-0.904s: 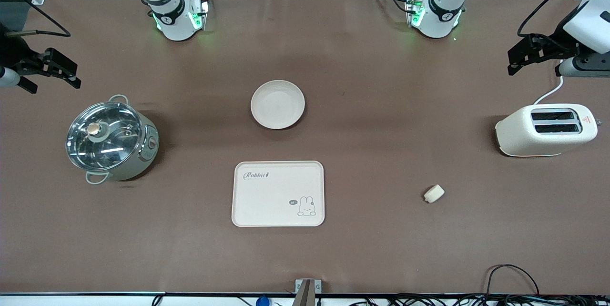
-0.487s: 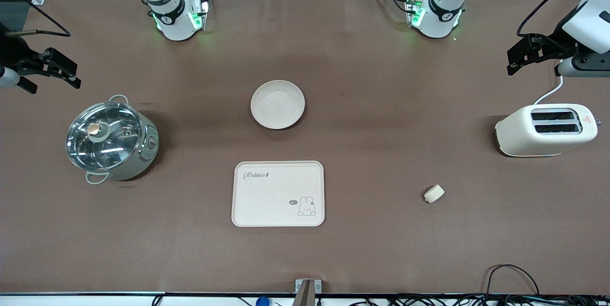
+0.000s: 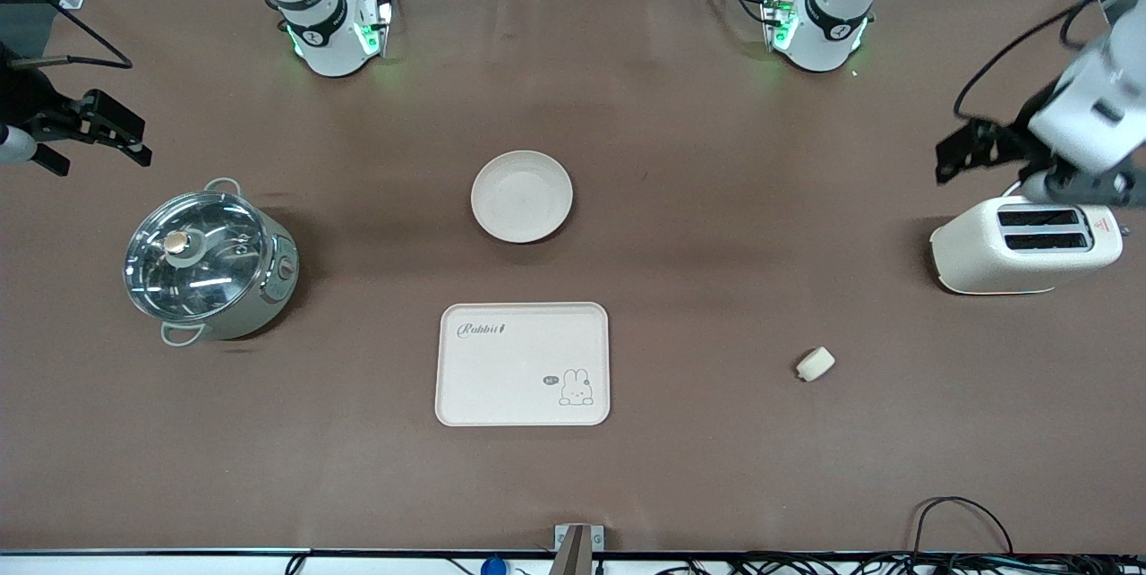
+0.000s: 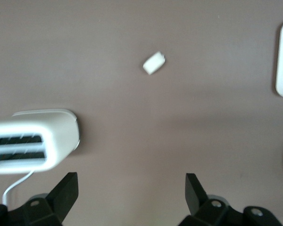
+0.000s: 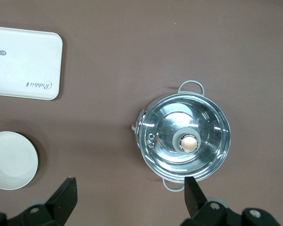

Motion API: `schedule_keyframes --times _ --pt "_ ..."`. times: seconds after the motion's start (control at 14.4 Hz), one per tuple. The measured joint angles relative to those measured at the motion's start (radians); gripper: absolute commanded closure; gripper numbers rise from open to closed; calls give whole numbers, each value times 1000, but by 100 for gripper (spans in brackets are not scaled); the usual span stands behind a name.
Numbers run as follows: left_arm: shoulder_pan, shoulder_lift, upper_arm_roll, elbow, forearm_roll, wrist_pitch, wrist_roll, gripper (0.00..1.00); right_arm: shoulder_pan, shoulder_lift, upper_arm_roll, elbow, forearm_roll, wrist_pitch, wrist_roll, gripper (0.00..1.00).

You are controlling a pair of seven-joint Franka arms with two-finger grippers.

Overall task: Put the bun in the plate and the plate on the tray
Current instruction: 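Move the left gripper from rest toward the white bun, then lower the left gripper over the white bun and close on it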

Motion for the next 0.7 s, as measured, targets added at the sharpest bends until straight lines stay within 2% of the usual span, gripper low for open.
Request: schedule_keyframes --times 0.35,0.7 --pt "3 244 2 -3 0 253 -135 0 0 0 0 1 0 0 0 0" --pt "-3 412 0 -1 0 421 -396 0 0 0 0 1 0 -2 0 0"
